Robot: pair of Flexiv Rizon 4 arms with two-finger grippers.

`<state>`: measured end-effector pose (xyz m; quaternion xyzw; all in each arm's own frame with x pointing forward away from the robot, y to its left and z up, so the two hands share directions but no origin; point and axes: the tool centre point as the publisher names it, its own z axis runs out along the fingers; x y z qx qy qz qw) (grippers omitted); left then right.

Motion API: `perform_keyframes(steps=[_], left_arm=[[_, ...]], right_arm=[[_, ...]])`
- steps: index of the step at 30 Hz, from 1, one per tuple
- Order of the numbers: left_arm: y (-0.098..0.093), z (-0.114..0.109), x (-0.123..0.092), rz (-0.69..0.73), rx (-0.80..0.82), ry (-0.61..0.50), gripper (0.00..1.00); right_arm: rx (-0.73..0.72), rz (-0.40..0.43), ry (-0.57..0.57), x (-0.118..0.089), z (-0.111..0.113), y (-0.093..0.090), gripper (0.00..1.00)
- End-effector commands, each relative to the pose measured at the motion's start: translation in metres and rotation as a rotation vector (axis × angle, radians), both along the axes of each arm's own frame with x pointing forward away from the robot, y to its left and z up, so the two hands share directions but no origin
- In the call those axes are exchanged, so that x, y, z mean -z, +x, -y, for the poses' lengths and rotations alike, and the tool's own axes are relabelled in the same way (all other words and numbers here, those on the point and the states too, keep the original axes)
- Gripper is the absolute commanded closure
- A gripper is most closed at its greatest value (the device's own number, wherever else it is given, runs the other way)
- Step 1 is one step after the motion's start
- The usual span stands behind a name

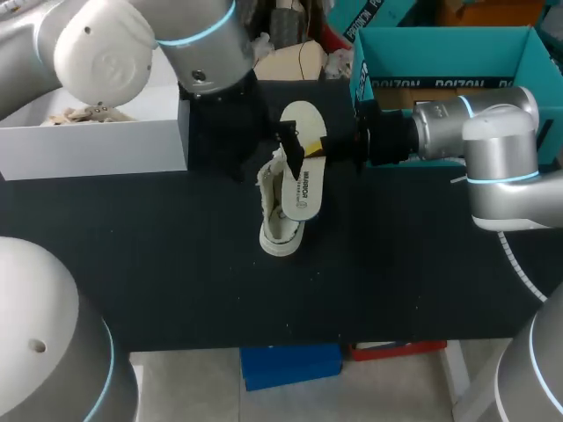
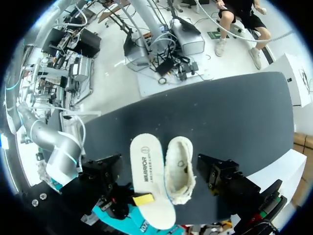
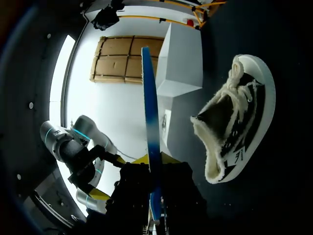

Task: Take the shoe out of the shoebox, open the shoe tongue, remove and reinsert the insole, then place the shoe into the shoebox

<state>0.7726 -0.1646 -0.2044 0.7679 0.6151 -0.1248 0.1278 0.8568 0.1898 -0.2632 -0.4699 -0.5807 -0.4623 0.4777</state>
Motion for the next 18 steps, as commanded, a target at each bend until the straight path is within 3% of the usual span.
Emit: perform_keyframes(steps=[1,17,18], left_arm=[[0.0025,-0.0144,0.0079,-0.228,0.166,-0.727,0.00],[0.0025,-0.0144,0.0079,-0.228,0.166,-0.727,0.00],[0.0025,-0.0153,0.0101,-0.187,0.162,-0.765,0.00]], right_arm=[[0.000,-0.001,-0.004,-0.0003,-0.0008,0.0003,1.00],[0.000,-0.001,-0.004,-0.0003,-0.0008,0.0003,1.00],[0.000,-0.001,-0.004,-0.0003,-0.0008,0.0003,1.00]])
